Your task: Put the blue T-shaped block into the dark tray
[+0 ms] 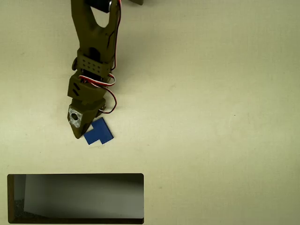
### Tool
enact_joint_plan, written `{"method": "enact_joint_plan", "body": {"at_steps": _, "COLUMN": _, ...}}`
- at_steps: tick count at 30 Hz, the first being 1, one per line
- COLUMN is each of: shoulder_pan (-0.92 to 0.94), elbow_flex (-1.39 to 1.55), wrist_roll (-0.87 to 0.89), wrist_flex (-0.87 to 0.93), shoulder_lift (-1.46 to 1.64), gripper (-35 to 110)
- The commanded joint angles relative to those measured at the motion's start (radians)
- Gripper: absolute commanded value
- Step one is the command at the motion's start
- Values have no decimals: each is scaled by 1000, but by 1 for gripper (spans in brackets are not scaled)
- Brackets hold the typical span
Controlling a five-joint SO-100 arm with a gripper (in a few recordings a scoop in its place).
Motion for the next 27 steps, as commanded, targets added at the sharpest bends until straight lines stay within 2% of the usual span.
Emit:
{"method": "enact_joint_plan", "body": {"at_steps": 1, "shoulder_pan": -12, "elbow_flex": -9, "wrist_roll": 29, "wrist_flex": -20, "shoulder_lift": 6, "gripper": 0}}
{"method": "enact_joint_plan", "body": {"at_steps": 18, "shoulder_pan": -98, "elbow_flex": -67, "wrist_roll": 150, "wrist_flex": -57, "shoulder_lift": -15, "gripper": 0}}
{"method": "enact_joint_plan", "body": {"at_steps": 21, "shoulder_pan": -94, "elbow_flex": -123, "wrist_roll": 267, "wrist_flex": 3, "shoulder_lift": 49, "gripper": 0}}
{"method": "enact_joint_plan", "body": {"at_steps": 27, "shoulder_pan": -107, "elbow_flex": -396, "wrist_roll": 703, "wrist_flex": 295, "shoulder_lift": 249, "gripper": 0}}
